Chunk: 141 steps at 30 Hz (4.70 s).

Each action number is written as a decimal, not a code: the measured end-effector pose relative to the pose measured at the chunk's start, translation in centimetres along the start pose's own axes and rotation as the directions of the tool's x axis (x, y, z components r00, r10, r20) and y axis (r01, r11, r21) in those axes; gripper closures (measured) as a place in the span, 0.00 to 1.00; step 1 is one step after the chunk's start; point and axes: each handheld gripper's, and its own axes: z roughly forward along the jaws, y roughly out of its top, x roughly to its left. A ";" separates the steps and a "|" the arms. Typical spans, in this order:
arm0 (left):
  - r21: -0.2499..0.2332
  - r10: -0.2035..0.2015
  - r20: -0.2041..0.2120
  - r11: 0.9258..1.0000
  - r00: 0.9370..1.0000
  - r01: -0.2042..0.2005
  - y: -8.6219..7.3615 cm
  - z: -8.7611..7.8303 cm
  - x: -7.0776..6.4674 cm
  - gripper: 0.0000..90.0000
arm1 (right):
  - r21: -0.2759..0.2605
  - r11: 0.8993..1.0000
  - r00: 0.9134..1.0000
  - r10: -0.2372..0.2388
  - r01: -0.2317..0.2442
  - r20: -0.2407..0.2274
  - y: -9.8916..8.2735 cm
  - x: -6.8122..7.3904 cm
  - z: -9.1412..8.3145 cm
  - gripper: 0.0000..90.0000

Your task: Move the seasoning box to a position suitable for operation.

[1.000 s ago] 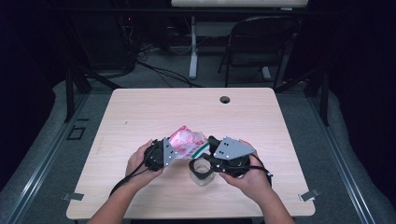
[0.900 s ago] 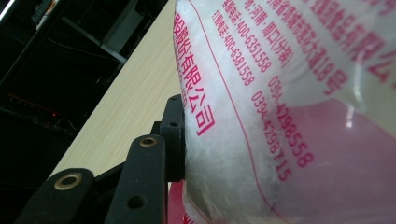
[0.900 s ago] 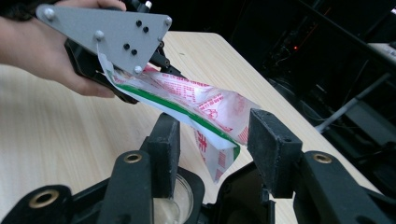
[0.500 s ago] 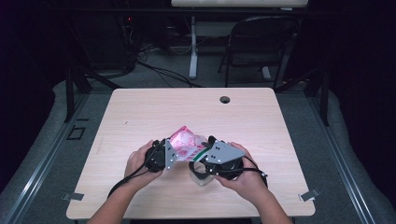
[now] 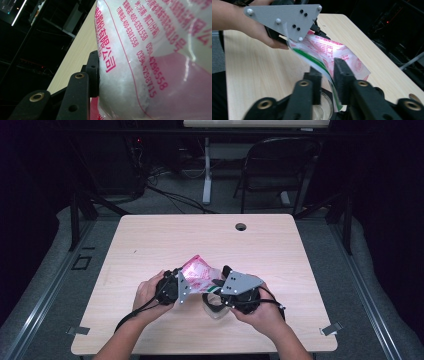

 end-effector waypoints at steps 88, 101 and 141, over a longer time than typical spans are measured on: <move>-0.014 0.225 -0.302 0.970 0.926 -0.241 -0.5 -1.7 -2.2 0.76 | 0.024 0.907 0.897 0.420 -0.421 -0.138 -3.9 -1.9 1.3 1.00; -0.011 0.263 -0.349 0.959 0.899 -0.285 0.0 -2.3 -2.2 0.76 | 0.030 0.902 0.893 0.430 -0.430 -0.133 -4.5 -2.0 1.1 1.00; 0.014 0.375 -0.367 0.917 0.851 -0.398 1.2 -3.0 -1.8 0.77 | 0.077 0.894 0.888 0.448 -0.442 -0.104 -5.7 -1.9 1.0 1.00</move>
